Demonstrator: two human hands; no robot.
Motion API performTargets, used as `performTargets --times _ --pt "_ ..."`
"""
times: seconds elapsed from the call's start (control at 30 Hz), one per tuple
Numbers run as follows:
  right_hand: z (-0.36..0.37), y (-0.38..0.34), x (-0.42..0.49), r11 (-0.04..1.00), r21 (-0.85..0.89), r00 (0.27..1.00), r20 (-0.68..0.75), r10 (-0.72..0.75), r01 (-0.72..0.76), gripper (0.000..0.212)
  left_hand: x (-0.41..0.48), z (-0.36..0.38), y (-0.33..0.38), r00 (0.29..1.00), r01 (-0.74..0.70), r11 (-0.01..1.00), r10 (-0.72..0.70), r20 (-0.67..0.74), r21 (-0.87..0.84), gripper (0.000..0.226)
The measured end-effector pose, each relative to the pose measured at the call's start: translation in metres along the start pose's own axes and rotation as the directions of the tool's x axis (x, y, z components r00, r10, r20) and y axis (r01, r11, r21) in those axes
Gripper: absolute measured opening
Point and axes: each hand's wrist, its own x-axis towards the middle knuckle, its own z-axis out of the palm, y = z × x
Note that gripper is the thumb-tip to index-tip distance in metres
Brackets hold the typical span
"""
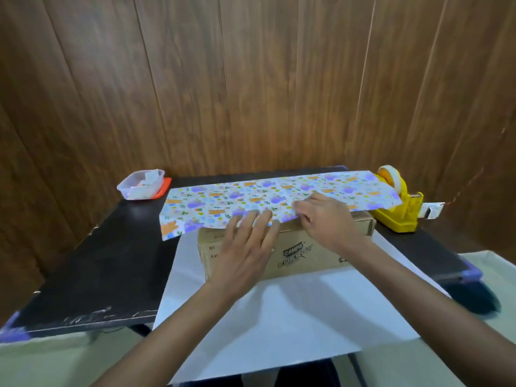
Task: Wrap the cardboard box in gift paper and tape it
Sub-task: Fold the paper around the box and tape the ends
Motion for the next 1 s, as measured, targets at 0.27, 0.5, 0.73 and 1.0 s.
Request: performTargets --times 0.27,0.5,0.73,1.0 --pt "0.003 -0.002 -0.019 0.989 0.11 0.981 0.181 0.074 -0.095 0.039 0.014 0.012 -0.005 0.937 0.049 0.99 0.0 0.349 -0.133 0.066" --pt "-0.009 -0.011 -0.045 0.981 0.19 0.975 0.219 -0.018 -0.024 0.048 0.009 0.021 -0.004 0.974 -0.009 0.992 0.038 0.224 -0.128 0.066" --pt "-0.012 -0.009 -0.045 0.962 0.217 0.971 0.209 0.118 -0.164 0.036 0.012 0.02 -0.006 0.97 0.002 0.992 0.029 0.24 -0.125 0.068" --pt "-0.028 -0.021 -0.067 0.958 0.256 0.983 0.095 -0.16 0.131 0.029 0.007 0.027 -0.004 0.977 -0.017 0.996 0.035 0.21 -0.09 0.072"
